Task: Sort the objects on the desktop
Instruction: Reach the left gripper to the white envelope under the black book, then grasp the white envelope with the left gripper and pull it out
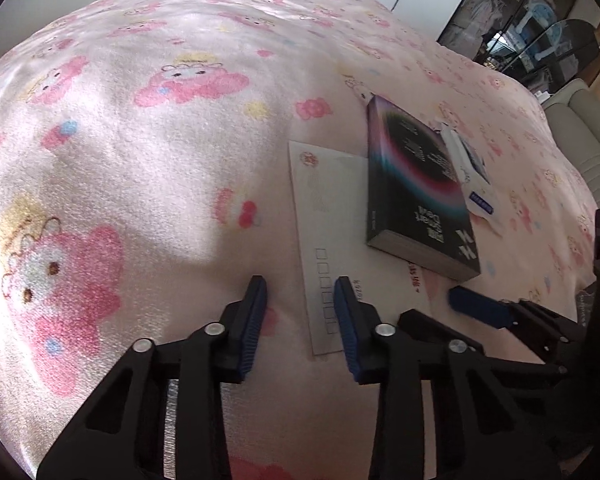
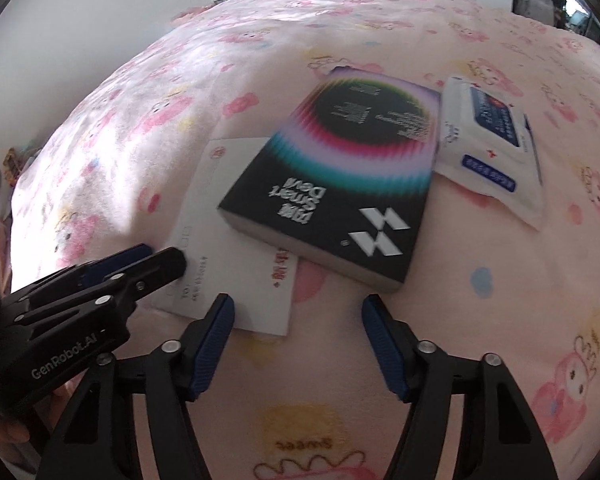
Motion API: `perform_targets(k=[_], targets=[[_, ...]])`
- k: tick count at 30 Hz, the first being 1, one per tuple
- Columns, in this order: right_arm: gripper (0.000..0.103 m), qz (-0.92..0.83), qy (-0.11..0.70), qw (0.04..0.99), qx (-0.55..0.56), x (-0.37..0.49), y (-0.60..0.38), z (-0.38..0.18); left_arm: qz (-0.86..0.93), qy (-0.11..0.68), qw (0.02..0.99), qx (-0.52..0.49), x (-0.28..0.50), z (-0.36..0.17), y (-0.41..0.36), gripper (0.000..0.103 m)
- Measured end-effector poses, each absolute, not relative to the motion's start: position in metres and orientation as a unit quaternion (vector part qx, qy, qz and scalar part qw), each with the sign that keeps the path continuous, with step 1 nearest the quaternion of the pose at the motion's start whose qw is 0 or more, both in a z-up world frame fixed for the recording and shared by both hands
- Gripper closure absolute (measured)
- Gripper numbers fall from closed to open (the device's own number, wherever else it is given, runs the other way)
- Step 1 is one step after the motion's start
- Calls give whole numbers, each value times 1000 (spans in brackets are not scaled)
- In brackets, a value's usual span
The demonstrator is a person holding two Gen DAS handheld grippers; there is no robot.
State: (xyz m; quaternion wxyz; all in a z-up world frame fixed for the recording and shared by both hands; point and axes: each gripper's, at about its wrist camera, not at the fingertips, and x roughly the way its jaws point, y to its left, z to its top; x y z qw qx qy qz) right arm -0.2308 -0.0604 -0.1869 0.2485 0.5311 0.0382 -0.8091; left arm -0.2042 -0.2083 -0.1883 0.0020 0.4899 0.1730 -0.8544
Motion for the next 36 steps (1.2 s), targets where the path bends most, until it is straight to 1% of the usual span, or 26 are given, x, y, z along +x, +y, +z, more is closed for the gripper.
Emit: perform_targets(k=[1, 4, 7, 14, 17, 20, 24, 26, 27, 28, 29, 30, 31, 33, 35, 36], targets=[[53, -807, 39, 254, 531, -229, -61, -185, -853, 176, -7, 491, -204, -188, -207, 76], [56, -800, 47, 277, 530, -221, -68, -185, -851, 174, -25, 495, -205, -188, -198, 77], [56, -801, 60, 276, 528, -218, -74, -188, -852, 163, -14, 498, -206, -189, -194, 77], [56, -805, 31, 255, 534, -221, -65, -190, -843, 190, -23, 503, -210, -192, -201, 77], [56, -803, 25, 255, 538, -221, -62, -192, -846, 190, -25, 498, -209, -192, -200, 81], [56, -807, 25, 248, 536, -220, -57, -186, -847, 195, -24, 494, -206, -192, -205, 82], [56, -803, -13, 243, 544, -228, -41, -185, -849, 193, -23, 491, -205, -193, -205, 82], [56, -795, -26, 249, 552, -233, -42, -189, -851, 188, -24, 490, -205, -193, -203, 82], [56, -793, -19, 257, 552, -234, -47, -191, -851, 188, -25, 489, -204, -192, -203, 82], [56, -792, -20, 263, 551, -233, -50, -191, -851, 188, -26, 489, -204, -192, -203, 84], [56, -790, -23, 268, 551, -232, -51, -191, -851, 190, -26, 489, -204, -192, -204, 88], [61, -789, -26, 272, 551, -231, -53, -191, -850, 194, -26, 488, -204, -193, -204, 89], [63, -787, -28, 277, 550, -230, -55, -191, -850, 200, -28, 487, -203, -193, -206, 89], [64, -784, -34, 287, 550, -227, -59, -191, -850, 199, -28, 486, -202, -191, -205, 89], [68, -782, -42, 293, 549, -225, -59, -191, -852, 193, -26, 485, -199, -188, -202, 88], [71, -781, -47, 293, 549, -225, -56, -190, -853, 190, -25, 485, -198, -186, -200, 88]])
